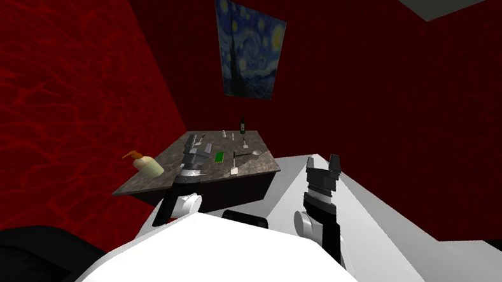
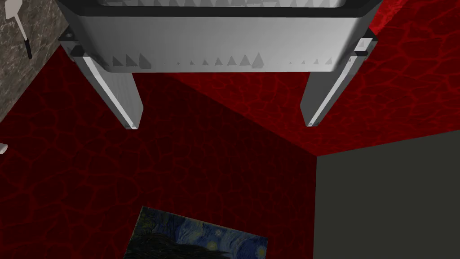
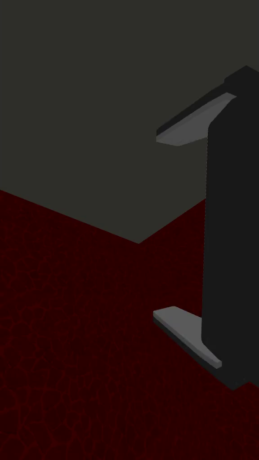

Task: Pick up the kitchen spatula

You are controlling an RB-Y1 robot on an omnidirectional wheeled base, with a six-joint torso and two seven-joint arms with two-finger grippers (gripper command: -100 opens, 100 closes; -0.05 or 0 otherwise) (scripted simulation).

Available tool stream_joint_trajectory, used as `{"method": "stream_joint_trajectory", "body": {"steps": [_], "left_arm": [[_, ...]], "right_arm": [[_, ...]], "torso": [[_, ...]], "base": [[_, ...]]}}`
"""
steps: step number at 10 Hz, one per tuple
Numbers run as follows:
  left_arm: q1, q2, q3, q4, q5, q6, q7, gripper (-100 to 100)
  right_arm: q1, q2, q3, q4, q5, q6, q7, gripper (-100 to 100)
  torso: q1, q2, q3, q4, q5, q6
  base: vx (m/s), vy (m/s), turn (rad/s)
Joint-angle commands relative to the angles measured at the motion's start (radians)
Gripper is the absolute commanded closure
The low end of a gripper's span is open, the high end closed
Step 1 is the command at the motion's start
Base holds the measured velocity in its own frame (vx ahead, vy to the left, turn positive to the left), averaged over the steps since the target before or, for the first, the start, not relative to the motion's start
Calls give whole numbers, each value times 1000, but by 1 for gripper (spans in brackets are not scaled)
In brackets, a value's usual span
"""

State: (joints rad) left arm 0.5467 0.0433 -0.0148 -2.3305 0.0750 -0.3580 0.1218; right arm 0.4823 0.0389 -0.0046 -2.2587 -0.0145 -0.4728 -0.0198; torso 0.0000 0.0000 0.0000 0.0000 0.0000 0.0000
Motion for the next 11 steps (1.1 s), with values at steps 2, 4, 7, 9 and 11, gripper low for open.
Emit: {"method": "stream_joint_trajectory", "body": {"steps": [2, 4, 7, 9, 11], "left_arm": [[8, 60, 20, 13, 23, 28, 1, -100], [19, 124, 48, 33, 56, 68, 3, -100], [26, 186, 66, 45, 78, 93, 4, -100], [34, 240, 85, 58, 102, 120, 5, -100], [43, 298, 106, 72, 129, 150, 5, -100]], "right_arm": [[0, 0, 0, 0, 0, 0, 0, 0], [0, 0, 0, 0, 0, 0, 0, 0], [0, 0, 0, 0, 0, 0, 0, 0], [0, 0, 0, 0, 0, 0, 0, 0], [0, 0, 0, 0, 0, 0, 0, 0]], "torso": [[0, 0, 0, 0, 0, 0], [0, 1, 1, 0, 0, 0], [0, 1, 0, 0, 0, 0], [0, 1, 0, 0, 0, 0], [-1, 1, 0, 0, 0, 0]], "base": [[-9, 1, -71], [-20, -5, -131], [-11, -6, -67], [-11, -12, -96], [-9, -18, -100]]}}
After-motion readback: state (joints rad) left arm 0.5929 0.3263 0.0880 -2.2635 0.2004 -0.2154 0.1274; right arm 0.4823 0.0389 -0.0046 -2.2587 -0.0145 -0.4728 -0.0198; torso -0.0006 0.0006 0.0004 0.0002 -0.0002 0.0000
